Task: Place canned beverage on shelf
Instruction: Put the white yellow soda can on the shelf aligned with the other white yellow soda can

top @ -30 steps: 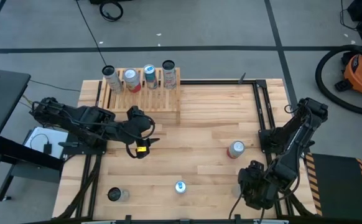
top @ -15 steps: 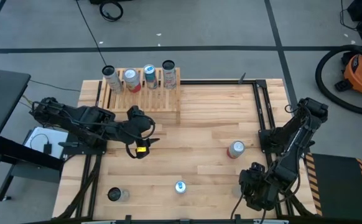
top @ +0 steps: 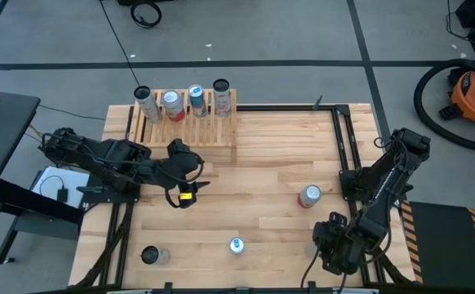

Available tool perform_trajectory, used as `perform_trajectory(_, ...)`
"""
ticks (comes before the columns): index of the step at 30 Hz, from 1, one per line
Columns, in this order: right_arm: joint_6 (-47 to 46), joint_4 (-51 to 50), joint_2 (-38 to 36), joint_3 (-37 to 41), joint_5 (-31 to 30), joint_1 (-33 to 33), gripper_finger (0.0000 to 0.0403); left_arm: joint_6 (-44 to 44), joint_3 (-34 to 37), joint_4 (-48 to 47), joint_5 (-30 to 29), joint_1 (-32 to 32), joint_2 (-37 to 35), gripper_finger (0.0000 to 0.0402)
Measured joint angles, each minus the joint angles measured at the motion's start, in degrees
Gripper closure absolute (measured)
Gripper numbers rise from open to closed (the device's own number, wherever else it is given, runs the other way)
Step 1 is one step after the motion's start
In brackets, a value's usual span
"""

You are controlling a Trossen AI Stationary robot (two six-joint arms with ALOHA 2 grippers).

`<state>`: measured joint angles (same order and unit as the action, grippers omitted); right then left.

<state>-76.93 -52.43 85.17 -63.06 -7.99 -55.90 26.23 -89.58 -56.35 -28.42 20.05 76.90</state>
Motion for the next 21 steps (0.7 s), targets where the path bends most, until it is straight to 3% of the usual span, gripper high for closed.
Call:
perform_trajectory(3,0.0,0.6,0.0,0.0,0.4,0.4,0.0132,-1.1,0.0,0.4,0.0,0.0,0.0,0.0092)
perform_trajectory(11,-4.5,0.9,0.0,0.0,-1.1,3.1,0.0128,-3.4,0.0,0.9,0.0,0.0,0.0,0.0092)
perform_trajectory(21,-3.2,2.7,0.0,0.0,-3.7,6.5,0.0132,-4.3,0.0,0.9,0.0,-1.6,0.0,0.0092)
